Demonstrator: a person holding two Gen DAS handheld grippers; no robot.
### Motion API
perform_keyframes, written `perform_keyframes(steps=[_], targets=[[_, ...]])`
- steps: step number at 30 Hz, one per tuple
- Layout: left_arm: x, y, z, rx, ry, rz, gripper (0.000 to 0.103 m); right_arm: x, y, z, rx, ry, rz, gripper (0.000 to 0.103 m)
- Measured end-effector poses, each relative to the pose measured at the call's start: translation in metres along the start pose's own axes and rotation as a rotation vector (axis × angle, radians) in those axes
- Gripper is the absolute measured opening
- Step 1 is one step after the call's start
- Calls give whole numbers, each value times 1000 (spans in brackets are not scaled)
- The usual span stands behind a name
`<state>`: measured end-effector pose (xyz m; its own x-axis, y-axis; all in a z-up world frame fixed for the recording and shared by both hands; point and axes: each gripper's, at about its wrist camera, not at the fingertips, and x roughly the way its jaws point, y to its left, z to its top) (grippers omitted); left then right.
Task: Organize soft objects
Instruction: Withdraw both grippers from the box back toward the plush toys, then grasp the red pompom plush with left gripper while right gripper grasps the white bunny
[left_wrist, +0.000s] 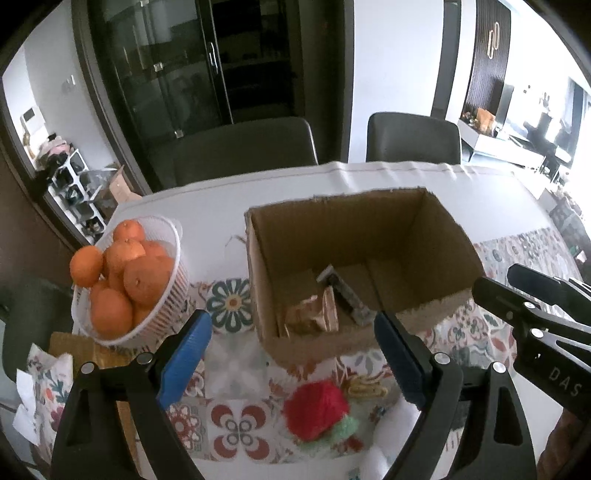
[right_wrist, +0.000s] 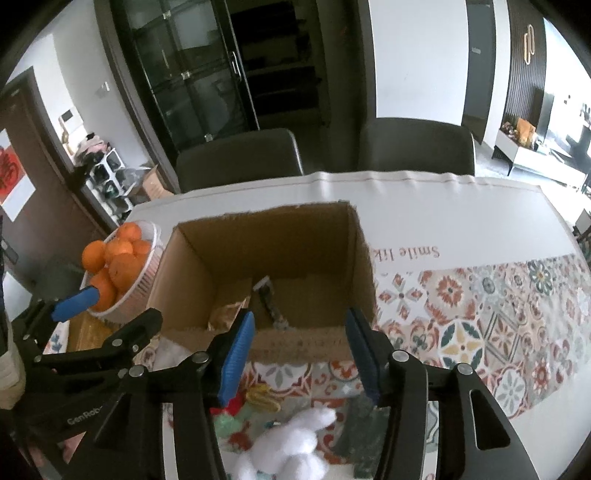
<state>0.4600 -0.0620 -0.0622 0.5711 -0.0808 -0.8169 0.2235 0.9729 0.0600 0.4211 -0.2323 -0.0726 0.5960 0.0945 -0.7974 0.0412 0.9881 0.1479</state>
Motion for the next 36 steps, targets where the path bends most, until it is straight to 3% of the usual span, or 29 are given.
perform_keyframes(steps=[21,36], targets=[[20,-2,-59,18,137,-46,90,19,2,-61,58,163,38,54],[55,-10,-89,52,248,-75,90,59,-16,-100,140,321,56,54]])
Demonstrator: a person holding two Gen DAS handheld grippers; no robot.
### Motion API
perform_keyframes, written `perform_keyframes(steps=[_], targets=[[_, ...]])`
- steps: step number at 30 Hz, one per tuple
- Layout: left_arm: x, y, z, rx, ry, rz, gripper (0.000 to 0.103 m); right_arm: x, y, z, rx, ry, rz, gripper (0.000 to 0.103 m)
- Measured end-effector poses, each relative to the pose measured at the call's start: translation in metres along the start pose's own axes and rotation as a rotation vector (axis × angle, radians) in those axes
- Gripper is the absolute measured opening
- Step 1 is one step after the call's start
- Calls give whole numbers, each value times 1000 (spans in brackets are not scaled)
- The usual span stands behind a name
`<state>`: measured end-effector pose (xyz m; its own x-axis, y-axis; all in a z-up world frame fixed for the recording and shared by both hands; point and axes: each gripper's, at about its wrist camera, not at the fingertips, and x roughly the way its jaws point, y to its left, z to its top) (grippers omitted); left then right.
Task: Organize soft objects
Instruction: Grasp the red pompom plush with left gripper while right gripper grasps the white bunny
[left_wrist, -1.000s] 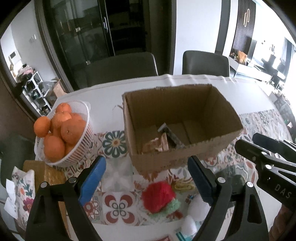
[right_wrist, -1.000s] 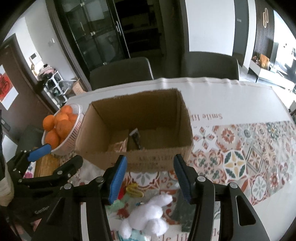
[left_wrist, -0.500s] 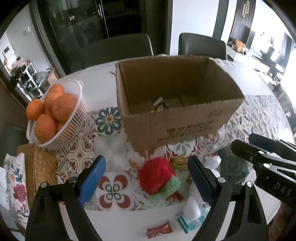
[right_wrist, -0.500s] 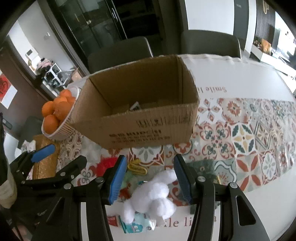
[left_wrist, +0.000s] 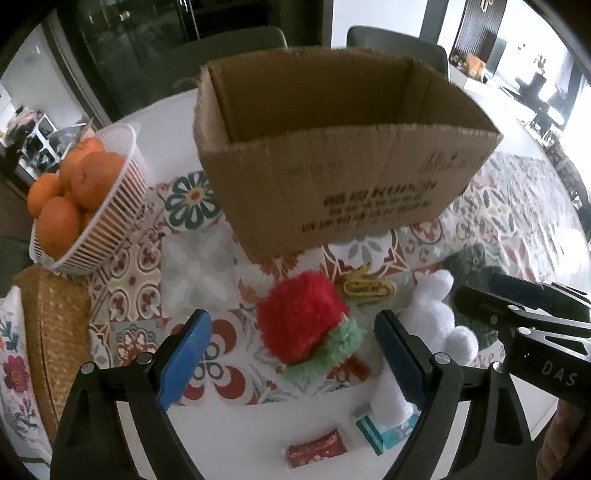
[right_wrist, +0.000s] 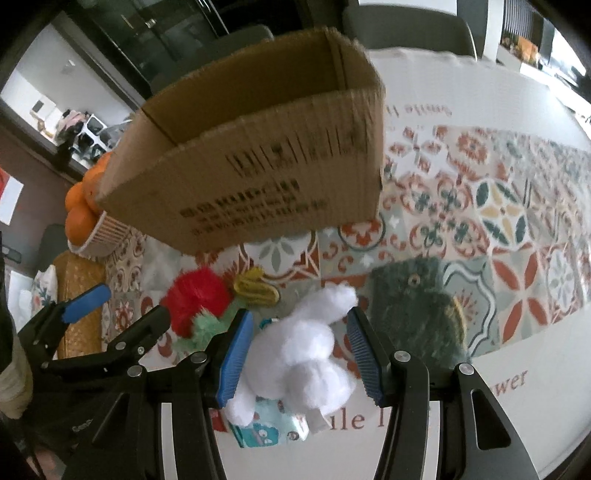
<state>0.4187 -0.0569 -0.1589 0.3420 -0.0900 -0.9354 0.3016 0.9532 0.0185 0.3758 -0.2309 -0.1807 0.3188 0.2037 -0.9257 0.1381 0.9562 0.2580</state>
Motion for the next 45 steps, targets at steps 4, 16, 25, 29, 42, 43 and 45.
perform_keyframes(steps=[4,16,25,29,42,43,45], targets=[[12,-2,-5,5,22,-20,90,14,-4,-6,21,54,15,54],[38,-6,-14,30,48,-41,90,38,-14,-12,96,144,31,54],[61,-6,-10,15,76,-64,82,51,-15,-10,115,158,75,54],[68,-5,-7,5,88,-81,75,62,-13,-10,131,160,105,55],[91,0,-5,-35,126,-135,54,81,1,-8,106,156,149,52],[92,0,-5,-36,127,-139,51,81,2,-8,101,153,149,52],[93,1,-6,-35,128,-141,46,81,4,-8,90,144,148,51]])
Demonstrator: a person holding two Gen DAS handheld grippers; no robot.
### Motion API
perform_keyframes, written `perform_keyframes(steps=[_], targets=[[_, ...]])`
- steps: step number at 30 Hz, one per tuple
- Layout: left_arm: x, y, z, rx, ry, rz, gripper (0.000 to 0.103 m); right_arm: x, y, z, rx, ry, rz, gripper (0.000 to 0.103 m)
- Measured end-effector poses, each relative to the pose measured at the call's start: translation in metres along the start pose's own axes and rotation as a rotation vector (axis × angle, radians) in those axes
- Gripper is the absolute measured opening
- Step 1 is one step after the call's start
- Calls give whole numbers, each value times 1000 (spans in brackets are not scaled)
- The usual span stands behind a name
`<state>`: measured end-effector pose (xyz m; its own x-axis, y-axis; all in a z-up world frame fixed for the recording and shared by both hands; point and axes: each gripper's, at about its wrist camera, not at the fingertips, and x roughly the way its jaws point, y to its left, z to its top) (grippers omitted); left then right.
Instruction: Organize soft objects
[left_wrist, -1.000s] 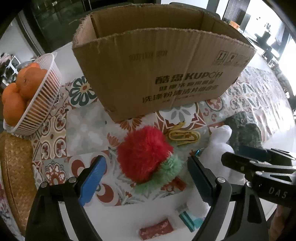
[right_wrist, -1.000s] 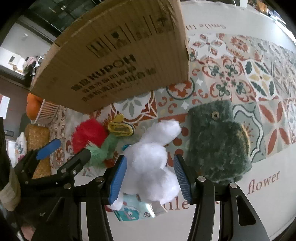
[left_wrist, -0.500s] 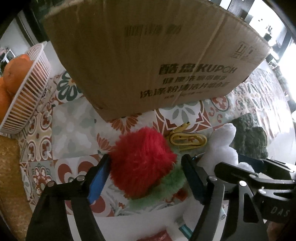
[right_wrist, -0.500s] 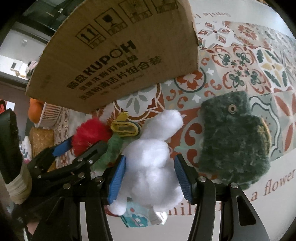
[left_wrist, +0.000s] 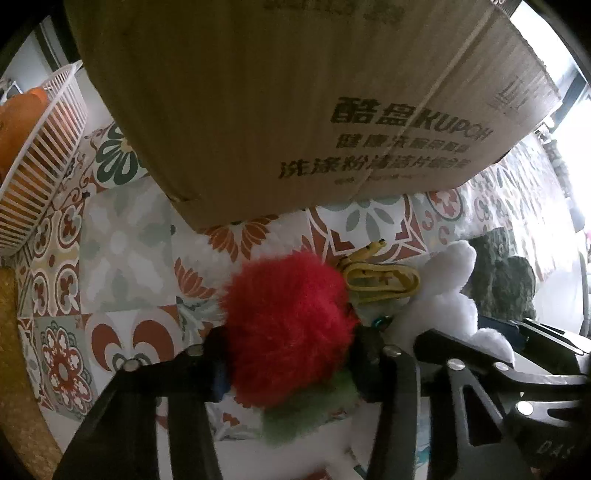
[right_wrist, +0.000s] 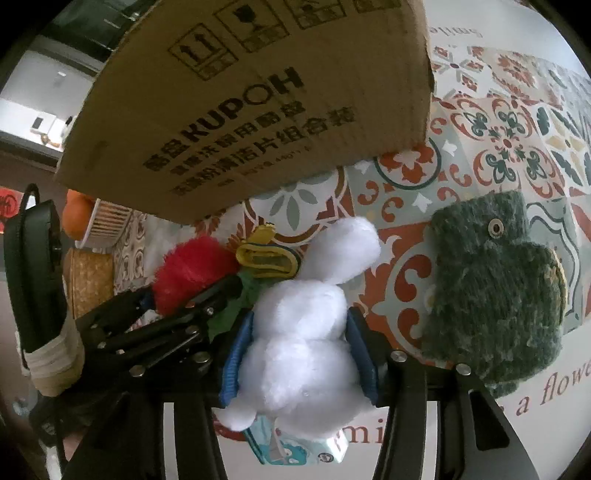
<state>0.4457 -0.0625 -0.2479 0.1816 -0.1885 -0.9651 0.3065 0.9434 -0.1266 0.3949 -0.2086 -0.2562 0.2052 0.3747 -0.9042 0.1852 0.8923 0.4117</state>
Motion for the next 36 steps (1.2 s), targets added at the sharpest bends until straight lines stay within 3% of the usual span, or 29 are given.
perform_keyframes(steps=[11,21,27,32,36], targets=[[-26,-6,-21,-36,-58,21,42,-6,-2,-8,-7,-10,20,51],[-52,-8,-43,-77,-117,34,39,-38,6,-12,-85,-123,-42,50],[-64,-12,-45,-77,-166,40,31,-55,10,-13,-117,-173,-56,51],[-71,-13,-45,-74,-191,35,7,-63,9,-14,-126,-186,-55,51],[-75,-14,-46,-60,-211,35,5,-68,12,-15,-144,-205,-63,51]])
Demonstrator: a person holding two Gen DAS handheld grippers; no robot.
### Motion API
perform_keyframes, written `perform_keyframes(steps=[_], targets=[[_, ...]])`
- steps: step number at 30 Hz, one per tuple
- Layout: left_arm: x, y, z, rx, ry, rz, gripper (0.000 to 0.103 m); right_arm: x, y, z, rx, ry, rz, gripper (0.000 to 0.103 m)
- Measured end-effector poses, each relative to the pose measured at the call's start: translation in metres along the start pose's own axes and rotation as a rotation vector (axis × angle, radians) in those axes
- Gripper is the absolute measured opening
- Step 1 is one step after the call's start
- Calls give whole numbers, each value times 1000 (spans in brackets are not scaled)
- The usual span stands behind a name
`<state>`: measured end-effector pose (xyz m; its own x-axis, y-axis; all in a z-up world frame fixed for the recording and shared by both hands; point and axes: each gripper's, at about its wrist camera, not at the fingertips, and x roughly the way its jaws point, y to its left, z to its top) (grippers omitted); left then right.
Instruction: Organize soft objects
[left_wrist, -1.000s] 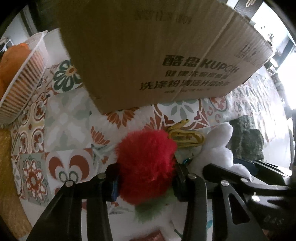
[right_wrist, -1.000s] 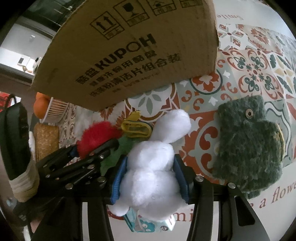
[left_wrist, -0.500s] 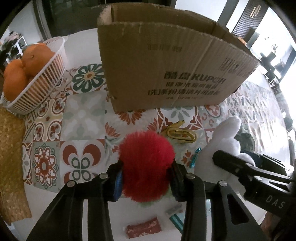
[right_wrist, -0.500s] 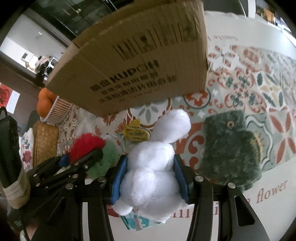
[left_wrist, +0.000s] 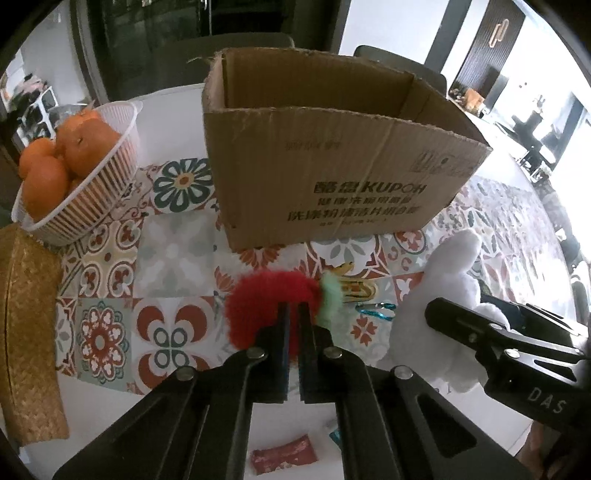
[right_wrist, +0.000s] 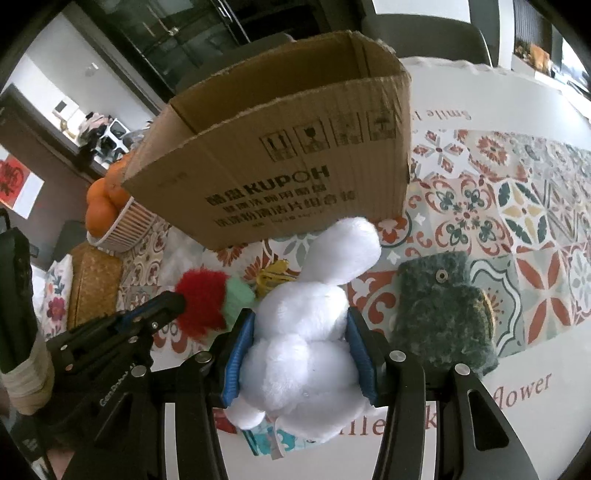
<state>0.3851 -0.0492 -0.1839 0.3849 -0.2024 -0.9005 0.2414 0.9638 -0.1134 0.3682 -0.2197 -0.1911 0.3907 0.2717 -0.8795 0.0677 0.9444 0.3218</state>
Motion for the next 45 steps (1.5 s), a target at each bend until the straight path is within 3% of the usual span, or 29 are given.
perform_keyframes(steps=[4,6,7,8,11,16,23,28,30,45], targets=[[9,-1,-1,8,19,-15,9,7,2,-1,-1,12,-9,51],[13,1,-2,-1,36,-45,26,9,2,-2,-5,16,-14,51],[15,1,-3,-6,39,-54,49,10,3,-3,-6,16,-16,51],[16,1,-3,-4,37,-50,60,10,3,-3,-7,18,-15,51],[19,-3,-2,26,20,-19,63,13,1,-3,-4,20,-25,50],[35,-4,4,35,63,8,71,21,-5,0,15,36,-37,50],[59,-2,5,33,98,10,67,37,-6,4,13,67,-48,50],[69,-1,9,45,106,26,52,47,-6,5,12,89,-51,51],[70,1,10,41,101,20,39,48,-6,5,13,92,-51,51],[22,9,7,-1,-4,-7,35,14,-1,6,-10,10,-37,51]])
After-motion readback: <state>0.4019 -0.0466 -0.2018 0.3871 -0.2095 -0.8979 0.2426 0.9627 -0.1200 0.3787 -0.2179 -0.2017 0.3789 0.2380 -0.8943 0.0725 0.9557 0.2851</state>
